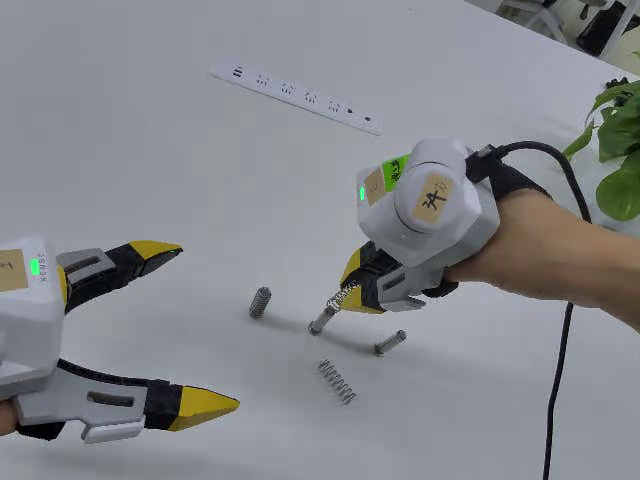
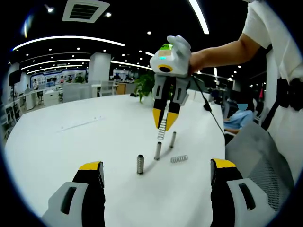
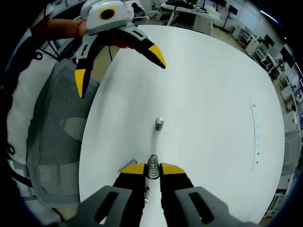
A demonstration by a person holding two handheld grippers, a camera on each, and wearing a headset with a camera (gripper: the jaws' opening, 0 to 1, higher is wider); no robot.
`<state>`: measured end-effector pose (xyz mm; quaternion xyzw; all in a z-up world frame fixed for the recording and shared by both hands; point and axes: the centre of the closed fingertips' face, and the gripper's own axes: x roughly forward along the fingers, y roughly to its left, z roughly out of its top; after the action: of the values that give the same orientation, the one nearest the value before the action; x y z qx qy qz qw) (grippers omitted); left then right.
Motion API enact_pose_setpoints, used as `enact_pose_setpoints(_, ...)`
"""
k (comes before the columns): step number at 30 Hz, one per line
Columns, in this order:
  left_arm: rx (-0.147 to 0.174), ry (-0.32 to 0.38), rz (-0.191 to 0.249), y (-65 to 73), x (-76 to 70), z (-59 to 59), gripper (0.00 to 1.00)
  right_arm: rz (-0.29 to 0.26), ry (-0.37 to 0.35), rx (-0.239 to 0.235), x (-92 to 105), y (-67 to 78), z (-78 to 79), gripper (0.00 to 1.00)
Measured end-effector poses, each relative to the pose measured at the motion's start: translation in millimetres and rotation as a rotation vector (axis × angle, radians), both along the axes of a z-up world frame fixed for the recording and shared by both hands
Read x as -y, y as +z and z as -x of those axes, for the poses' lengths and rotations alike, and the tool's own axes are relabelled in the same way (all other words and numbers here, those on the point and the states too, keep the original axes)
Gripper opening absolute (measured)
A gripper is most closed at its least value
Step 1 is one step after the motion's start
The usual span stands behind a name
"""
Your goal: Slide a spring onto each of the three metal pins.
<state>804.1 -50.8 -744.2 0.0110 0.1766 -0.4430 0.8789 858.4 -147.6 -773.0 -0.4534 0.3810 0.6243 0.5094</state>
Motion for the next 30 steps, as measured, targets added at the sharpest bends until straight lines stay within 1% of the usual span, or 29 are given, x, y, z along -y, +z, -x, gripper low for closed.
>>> enact_pose_setpoints(6,-0.011,0.002,0.006,-3.0,0.9,1.7,0.96,0.015,0.006,-0.003,-0.3,-4.4,-0.9,0.12)
enact_pose_setpoints(8,-0.014,0.001,0.005,-4.0,1.1,2.2,0.96,0.020,0.009,-0.007,-0.7,-3.8,-0.4,0.12)
enact_pose_setpoints(18,-0.027,-0.002,0.013,-6.7,3.3,3.7,0.96,0.043,0.024,-0.010,1.5,-16.5,-0.4,0.12)
enact_pose_setpoints(20,-0.029,-0.003,0.013,-7.2,3.7,4.0,0.95,0.045,0.027,-0.008,1.4,-15.9,-0.5,0.12)
enact_pose_setpoints(30,-0.033,-0.006,0.015,-8.6,5.4,4.5,0.95,0.041,0.030,-0.001,-0.9,-25.4,-0.6,0.12)
